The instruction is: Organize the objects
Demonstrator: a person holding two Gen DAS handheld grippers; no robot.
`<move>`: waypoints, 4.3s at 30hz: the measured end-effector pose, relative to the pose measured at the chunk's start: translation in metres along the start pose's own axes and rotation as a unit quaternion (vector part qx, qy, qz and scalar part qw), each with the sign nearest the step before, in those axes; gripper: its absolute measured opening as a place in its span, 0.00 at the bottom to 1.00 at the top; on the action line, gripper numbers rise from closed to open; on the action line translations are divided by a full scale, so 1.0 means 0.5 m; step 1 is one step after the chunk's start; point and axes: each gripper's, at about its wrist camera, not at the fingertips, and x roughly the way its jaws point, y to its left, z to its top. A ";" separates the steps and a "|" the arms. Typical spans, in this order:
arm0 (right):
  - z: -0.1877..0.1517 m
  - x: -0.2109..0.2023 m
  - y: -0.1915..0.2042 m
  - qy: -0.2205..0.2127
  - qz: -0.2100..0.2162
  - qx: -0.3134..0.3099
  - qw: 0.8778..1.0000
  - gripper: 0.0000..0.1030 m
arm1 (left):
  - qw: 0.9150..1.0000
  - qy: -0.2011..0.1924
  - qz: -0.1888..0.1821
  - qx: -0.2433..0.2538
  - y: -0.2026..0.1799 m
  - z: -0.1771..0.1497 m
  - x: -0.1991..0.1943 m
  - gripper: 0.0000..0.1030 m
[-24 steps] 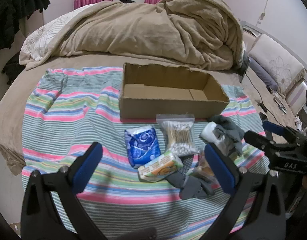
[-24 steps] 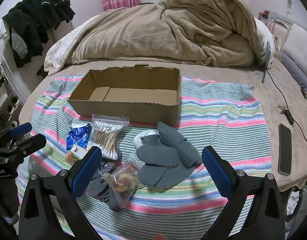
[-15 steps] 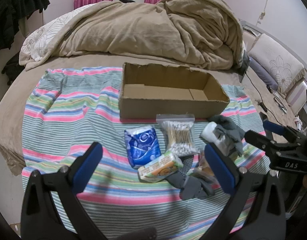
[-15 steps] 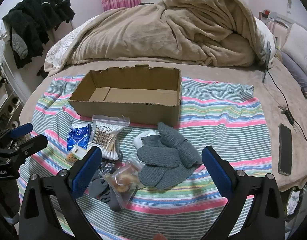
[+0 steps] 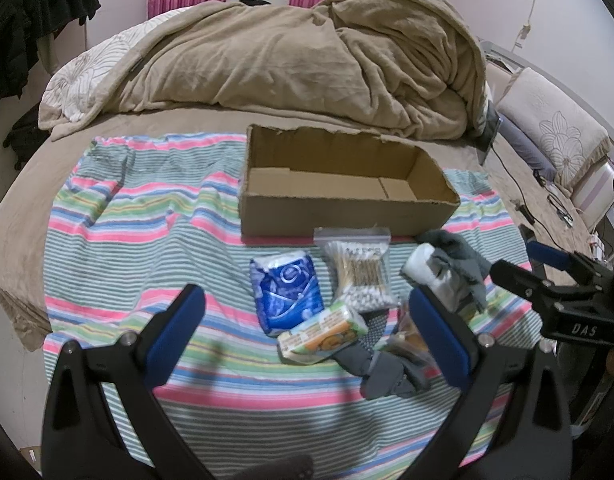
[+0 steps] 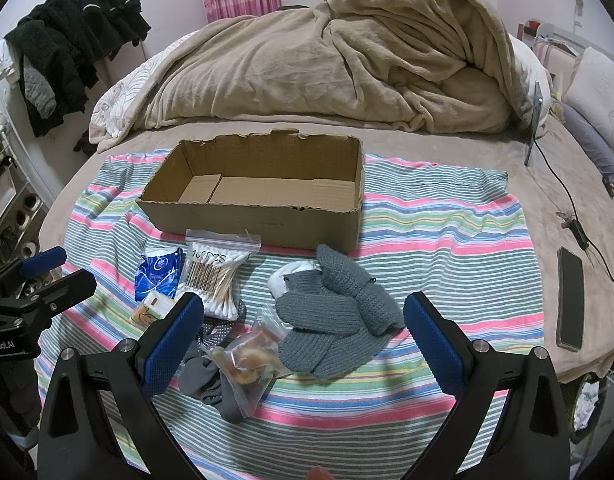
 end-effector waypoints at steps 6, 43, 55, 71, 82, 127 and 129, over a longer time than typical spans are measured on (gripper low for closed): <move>-0.001 0.000 0.001 0.000 0.000 0.001 1.000 0.99 | 1.000 0.000 0.000 0.000 0.001 -0.001 0.002 0.99; 0.012 0.043 -0.025 0.018 0.002 0.014 1.000 0.99 | 1.000 0.020 0.017 -0.016 0.014 0.006 0.064 0.99; 0.012 0.115 -0.094 0.040 -0.015 0.042 0.998 0.99 | 0.998 0.050 0.034 -0.030 0.052 -0.001 0.150 0.99; -0.014 0.178 -0.132 0.079 0.053 0.072 0.993 0.67 | 0.996 0.080 0.009 -0.024 0.062 -0.012 0.231 0.68; -0.024 0.151 -0.123 0.057 0.083 0.056 0.993 0.41 | 0.997 0.075 -0.018 -0.009 0.049 -0.016 0.233 0.37; 0.179 0.038 -0.062 -0.082 0.085 -0.024 0.993 0.41 | 0.994 -0.069 -0.078 0.020 0.022 0.164 0.070 0.13; 0.191 0.049 -0.059 -0.081 0.084 -0.029 0.993 0.41 | 0.994 -0.070 -0.078 0.016 0.024 0.177 0.083 0.13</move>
